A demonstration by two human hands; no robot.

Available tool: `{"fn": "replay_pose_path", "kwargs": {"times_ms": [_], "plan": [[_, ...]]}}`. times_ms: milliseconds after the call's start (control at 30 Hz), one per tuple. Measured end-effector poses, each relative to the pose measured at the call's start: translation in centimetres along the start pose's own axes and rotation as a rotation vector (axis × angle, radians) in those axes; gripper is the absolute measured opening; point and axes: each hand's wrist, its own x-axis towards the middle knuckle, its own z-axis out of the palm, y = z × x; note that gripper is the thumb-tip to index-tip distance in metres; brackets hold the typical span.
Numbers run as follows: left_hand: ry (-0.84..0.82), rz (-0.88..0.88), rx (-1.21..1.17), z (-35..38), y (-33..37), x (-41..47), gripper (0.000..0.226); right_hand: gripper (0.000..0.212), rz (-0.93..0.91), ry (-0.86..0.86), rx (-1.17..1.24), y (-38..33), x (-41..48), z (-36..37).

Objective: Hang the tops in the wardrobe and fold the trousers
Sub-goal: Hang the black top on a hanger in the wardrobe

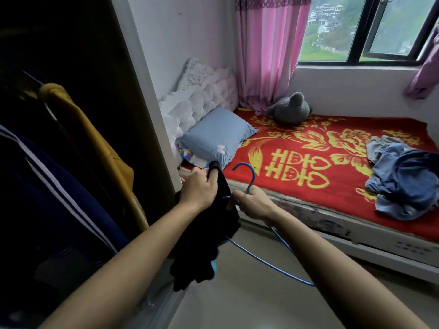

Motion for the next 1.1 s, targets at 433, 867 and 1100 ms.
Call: {"fn": "replay_pose_path", "kwargs": {"times_ms": [433,867,1100], "plan": [[-0.262,-0.08,-0.143,-0.8,-4.9,2.2,0.043,0.018,-0.19,-0.219,0.328,-0.9,-0.5,-3.6],[0.134,-0.213,0.09,-1.3,-2.3,4.1,0.067,0.063,-0.19,0.164,-0.435,3.9,-1.6,-8.0],[0.015,0.065,0.035,-1.1,0.8,2.7,0.042,0.062,-0.246,0.148,-0.356,3.2,0.0,-5.7]]}}
